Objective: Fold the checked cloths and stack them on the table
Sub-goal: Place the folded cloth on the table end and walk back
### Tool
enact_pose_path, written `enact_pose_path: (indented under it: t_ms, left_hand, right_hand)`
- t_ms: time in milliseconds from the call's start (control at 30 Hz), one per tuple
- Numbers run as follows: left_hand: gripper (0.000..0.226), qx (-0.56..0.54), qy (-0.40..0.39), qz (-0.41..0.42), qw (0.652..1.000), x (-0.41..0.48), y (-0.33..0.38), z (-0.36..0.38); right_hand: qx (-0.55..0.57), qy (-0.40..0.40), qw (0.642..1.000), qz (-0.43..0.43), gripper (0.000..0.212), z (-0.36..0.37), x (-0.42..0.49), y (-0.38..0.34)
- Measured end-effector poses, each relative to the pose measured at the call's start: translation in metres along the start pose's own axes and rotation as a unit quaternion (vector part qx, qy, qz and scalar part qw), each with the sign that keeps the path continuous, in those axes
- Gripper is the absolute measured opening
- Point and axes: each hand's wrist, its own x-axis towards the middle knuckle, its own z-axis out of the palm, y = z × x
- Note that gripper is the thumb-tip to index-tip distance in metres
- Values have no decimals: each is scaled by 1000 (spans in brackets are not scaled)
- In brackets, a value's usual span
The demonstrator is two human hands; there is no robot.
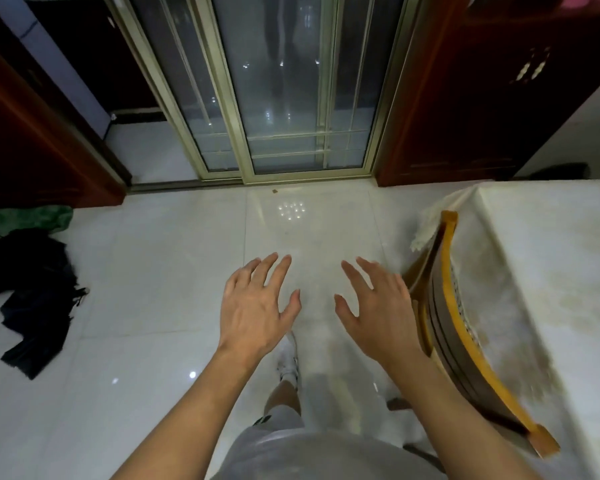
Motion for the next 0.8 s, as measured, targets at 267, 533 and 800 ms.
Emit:
enact_pose_path:
  t_ms: [267,533,800]
  left_hand:
    - [60,-36,1,46,998,179,-65,2]
    - [63,-78,2,86,993,302,-78,10]
    - [62,-87,-5,141,986,410,-52,31]
  right_hand:
    - [-14,-6,998,67,58,2,170,-30]
    - [-25,-9,994,103,63,2,268,-26]
    - [-18,0,989,145,65,0,354,18]
